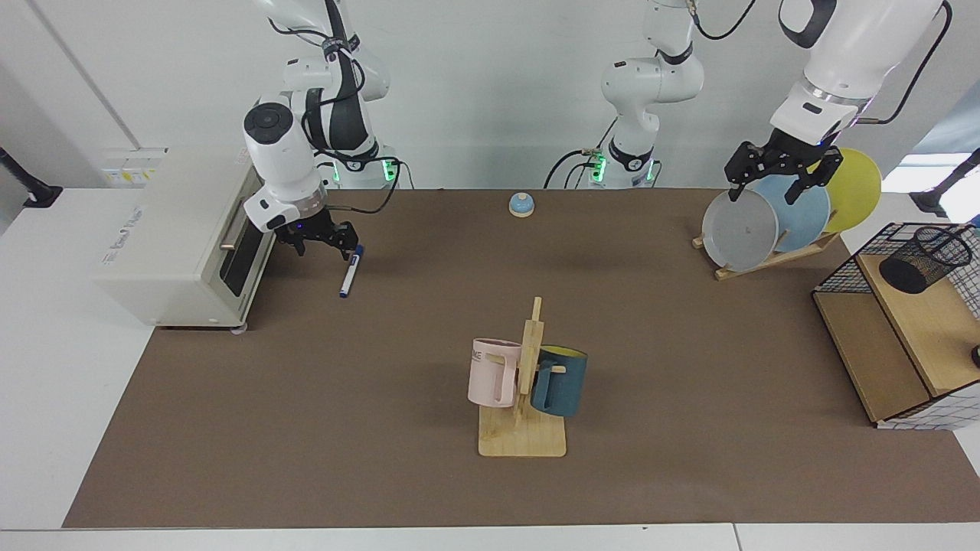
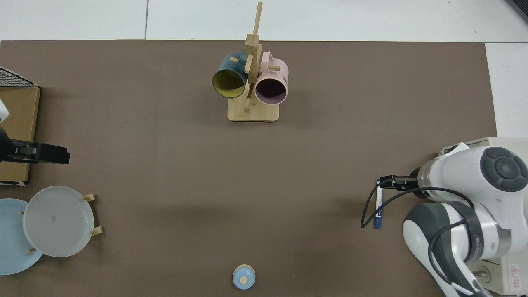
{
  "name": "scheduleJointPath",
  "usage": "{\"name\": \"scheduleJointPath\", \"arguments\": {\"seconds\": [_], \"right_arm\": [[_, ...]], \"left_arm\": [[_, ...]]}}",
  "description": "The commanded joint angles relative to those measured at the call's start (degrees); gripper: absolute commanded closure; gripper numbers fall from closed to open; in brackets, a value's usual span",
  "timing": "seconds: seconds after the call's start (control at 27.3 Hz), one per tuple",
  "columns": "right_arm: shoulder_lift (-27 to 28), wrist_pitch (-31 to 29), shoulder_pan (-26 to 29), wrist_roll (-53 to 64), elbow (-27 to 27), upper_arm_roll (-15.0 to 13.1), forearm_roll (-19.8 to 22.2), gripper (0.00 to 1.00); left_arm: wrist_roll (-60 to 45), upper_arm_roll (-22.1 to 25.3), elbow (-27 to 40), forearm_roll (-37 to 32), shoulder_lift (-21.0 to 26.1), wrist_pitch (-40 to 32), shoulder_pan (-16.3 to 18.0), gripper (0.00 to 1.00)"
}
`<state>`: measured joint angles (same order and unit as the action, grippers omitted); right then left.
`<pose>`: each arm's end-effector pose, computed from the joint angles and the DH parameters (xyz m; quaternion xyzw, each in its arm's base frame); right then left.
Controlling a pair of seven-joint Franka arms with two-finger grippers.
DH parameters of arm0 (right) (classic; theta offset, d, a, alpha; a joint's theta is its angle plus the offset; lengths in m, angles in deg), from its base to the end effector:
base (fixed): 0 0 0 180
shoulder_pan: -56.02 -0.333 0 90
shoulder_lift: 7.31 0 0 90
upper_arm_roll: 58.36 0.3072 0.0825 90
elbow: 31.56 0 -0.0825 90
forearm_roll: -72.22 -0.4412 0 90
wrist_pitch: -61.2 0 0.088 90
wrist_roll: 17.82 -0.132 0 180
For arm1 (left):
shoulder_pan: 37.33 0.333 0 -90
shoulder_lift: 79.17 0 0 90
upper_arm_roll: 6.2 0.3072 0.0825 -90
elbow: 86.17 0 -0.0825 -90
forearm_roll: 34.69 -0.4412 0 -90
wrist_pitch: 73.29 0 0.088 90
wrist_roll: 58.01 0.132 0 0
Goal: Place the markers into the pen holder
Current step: 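Reach the right gripper down to the white marker and grasp it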
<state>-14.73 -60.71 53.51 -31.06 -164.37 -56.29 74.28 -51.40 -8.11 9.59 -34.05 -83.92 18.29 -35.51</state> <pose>0.5280 0.0397 0.3229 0.9972 -0.0657 -0.0274 0.0218 0.5887 -0.0030 0.5895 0.9983 -0.0583 0.0052 0.0039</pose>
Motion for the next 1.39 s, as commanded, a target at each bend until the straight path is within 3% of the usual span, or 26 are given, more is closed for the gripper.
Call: {"name": "scheduleJointPath", "arguments": {"seconds": [0.0, 0.59, 0.84, 1.1, 1.35], "right_arm": [[3.11, -2.80, -1.10, -3.20, -0.35, 0.04, -1.53, 0.00], [7.33, -8.60, -0.48, -6.89, -4.04, 0.04, -2.85, 0.00], [8.82, -9.48, 1.18, -5.93, -4.21, 0.03, -2.85, 0.00], [9.88, -10.18, 1.45, -6.10, -4.30, 0.04, -2.85, 0.01], [9.88, -10.10, 1.28, -6.54, -4.39, 0.04, -2.85, 0.15]], "left_arm": [[0.86, 0.07, 0.92, -1.17, -1.14, -0.25, -0.15, 0.00], [3.06, -0.90, 2.07, -1.09, -1.06, 2.56, -3.05, 0.00], [14.65, -1.60, 2.15, -0.56, -1.14, 2.65, -4.45, 0.00], [17.65, -2.04, 2.59, -0.56, -1.50, 1.68, -6.39, 0.00], [20.01, -2.40, 3.03, -0.56, -1.67, 2.29, -7.88, 0.00]]}}
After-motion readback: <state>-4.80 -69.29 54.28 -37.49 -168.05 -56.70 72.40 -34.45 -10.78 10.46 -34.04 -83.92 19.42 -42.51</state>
